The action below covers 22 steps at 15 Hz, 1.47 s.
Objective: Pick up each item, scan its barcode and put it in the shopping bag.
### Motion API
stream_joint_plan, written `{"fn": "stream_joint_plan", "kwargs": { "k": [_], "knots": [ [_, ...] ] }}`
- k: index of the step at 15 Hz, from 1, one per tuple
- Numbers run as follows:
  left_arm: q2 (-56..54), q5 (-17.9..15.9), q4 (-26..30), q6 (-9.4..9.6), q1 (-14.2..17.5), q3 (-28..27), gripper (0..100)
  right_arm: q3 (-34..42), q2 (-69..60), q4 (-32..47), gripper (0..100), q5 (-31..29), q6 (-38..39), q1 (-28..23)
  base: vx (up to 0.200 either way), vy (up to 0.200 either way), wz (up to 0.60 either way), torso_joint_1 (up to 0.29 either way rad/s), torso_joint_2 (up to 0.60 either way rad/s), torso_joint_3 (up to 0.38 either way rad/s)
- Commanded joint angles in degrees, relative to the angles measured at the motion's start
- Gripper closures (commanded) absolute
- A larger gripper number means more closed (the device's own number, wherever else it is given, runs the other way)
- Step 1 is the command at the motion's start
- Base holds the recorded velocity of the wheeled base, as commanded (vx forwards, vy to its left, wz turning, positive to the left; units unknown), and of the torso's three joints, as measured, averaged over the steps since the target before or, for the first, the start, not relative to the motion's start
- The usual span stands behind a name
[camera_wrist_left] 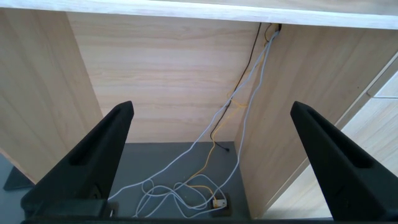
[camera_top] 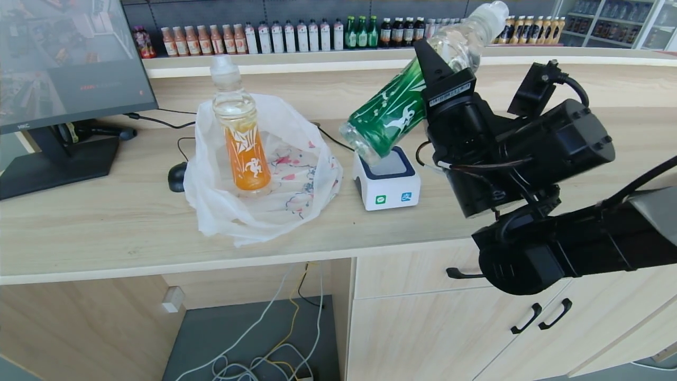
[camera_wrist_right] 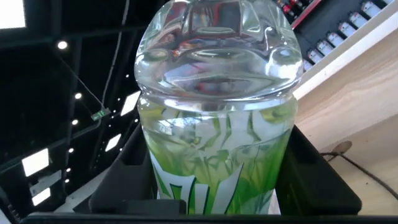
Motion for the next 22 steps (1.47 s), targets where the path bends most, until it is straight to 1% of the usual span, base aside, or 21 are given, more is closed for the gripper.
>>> {"fn": "stream_joint_plan", "kwargs": {
  "k": [1,2,3,5,6,8,13,14,16,17,20,22],
  "knots": [
    [-0.01,0.01,0.0,-0.02,0.04,0.0,0,0.51,-3.26,-0.03,100,0.36,-1.97,0.28,0.0,0.0,0.0,0.0,0.0,0.0],
    [-0.01,0.01,0.0,-0.02,0.04,0.0,0,0.6,-4.85,-0.03,100,1.94,-4.96,0.45,0.0,0.0,0.0,0.0,0.0,0.0],
    [-0.01,0.01,0.0,-0.02,0.04,0.0,0,0.86,-5.55,-0.03,100,2.47,-5.92,0.63,0.0,0.0,0.0,0.0,0.0,0.0],
    [-0.01,0.01,0.0,-0.02,0.04,0.0,0,4.64,-8.19,-0.03,100,5.1,-13.04,0.89,0.0,0.0,0.0,0.0,0.0,0.0],
    [-0.01,0.01,0.0,-0.02,0.04,0.0,0,8.16,-9.86,-0.03,100,7.12,-17.08,0.98,0.0,0.0,0.0,0.0,0.0,0.0],
    [-0.01,0.01,0.0,-0.02,0.04,0.0,0,11.94,-12.23,-0.03,100,10.38,-20.95,1.77,0.0,0.0,0.0,0.0,0.0,0.0],
    [0.08,0.01,0.0,-0.02,0.04,0.0,0,18.88,-15.48,-0.03,100,13.28,-32.03,1.68,0.0,0.0,0.0,0.0,0.0,0.0],
    [-0.01,0.01,0.0,-0.02,0.04,0.0,0,21.78,-15.83,-0.03,100,13.98,-35.37,1.77,0.0,0.0,0.0,0.0,0.0,0.0],
    [-0.01,0.01,0.0,-0.02,0.04,0.0,0,24.5,-15.74,-0.03,100,13.98,-39.23,1.24,0.0,0.0,0.0,0.0,0.0,0.0],
    [-0.01,0.01,0.0,-0.02,0.04,0.0,0,24.68,-15.48,-0.03,100,13.89,-40.02,1.16,0.0,0.0,0.0,0.0,0.0,0.0],
    [-0.01,0.01,0.0,0.07,-0.05,0.0,0,26.17,-14.51,-0.03,100,13.54,-38.53,1.07,0.0,0.0,0.0,0.0,0.0,0.0],
    [-0.01,0.01,0.0,-0.11,0.04,0.0,0,26.17,-13.9,-0.03,100,13.54,-39.67,1.07,0.0,0.0,0.0,0.0,0.0,0.0]
  ]
}}
